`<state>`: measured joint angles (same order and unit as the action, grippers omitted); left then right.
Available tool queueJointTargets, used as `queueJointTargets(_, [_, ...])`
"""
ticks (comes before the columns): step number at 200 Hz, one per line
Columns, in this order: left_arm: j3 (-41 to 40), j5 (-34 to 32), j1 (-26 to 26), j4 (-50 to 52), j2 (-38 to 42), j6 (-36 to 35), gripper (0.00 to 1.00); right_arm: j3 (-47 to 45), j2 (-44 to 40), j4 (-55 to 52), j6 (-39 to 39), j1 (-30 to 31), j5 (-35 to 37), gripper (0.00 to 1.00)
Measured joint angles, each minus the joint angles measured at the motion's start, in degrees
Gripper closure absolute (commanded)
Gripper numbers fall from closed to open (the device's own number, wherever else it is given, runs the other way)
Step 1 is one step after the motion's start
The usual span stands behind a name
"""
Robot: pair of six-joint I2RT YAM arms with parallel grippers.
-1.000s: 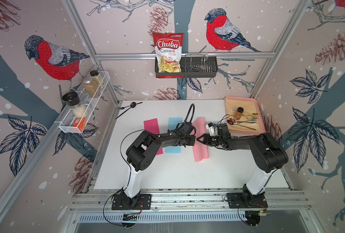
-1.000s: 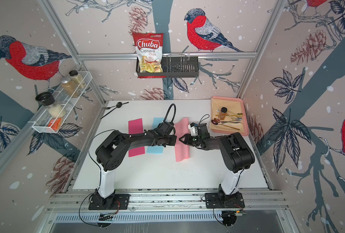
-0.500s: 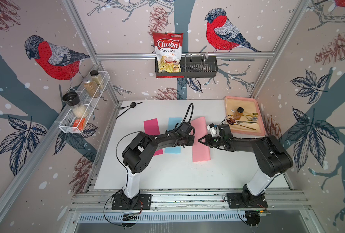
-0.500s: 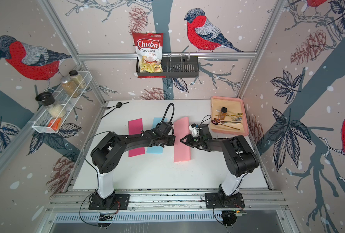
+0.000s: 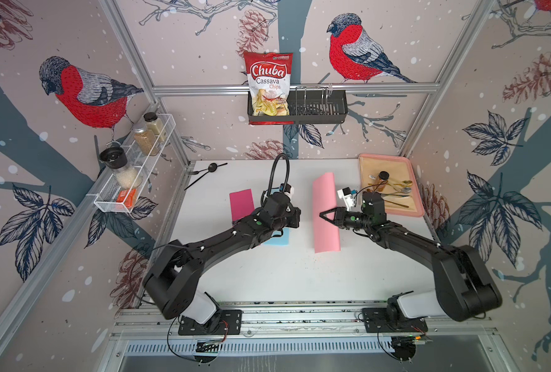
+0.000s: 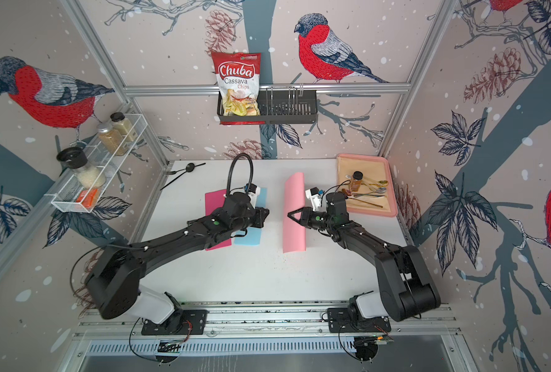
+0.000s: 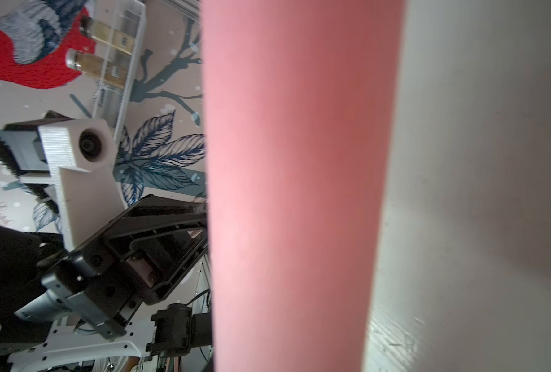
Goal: Fold the rectangular paper in half along the long edge
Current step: Pick up the paper from the center of the board, then fold the paper.
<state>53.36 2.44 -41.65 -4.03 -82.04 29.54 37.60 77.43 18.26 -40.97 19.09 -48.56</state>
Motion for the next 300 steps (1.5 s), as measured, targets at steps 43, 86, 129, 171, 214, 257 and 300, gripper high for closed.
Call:
queueJointTargets(43, [-4.6, 2.8, 2.4, -4.2, 15.6, 0.0, 0.70, 3.6, -15.7, -0.9, -7.4, -0.2, -4.0, 0.71])
queueJointTargets(86, [-4.7, 13.2, 3.0, -8.5, 20.1, 0.5, 0.63, 4.5, -24.2, 8.1, -23.1, 0.9, -6.6, 0.71])
queueJointTargets(129, [-3.1, 22.6, -0.2, -13.6, 17.7, 5.5, 0.64, 7.1, -27.7, 15.2, -34.4, 2.0, -7.5, 0.70])
queueJointTargets(171, [0.7, 25.7, -4.1, -17.7, 17.4, 8.8, 0.63, 10.4, -29.4, 13.5, -37.0, 2.4, -7.1, 0.70])
queueJointTargets(214, [3.0, 26.3, -6.2, -17.6, 17.9, 9.6, 0.62, 11.7, -29.2, 7.8, -34.6, 2.4, -6.8, 0.69])
queueJointTargets(257, [6.0, 26.2, -7.8, -15.6, 17.0, 9.5, 0.62, 11.5, -28.6, 5.2, -32.7, 2.1, -6.5, 0.66])
queueJointTargets(300, [8.8, 25.8, -9.6, -12.2, 15.3, 7.8, 0.59, 11.3, -28.1, 5.1, -32.5, 1.9, -6.4, 0.62])
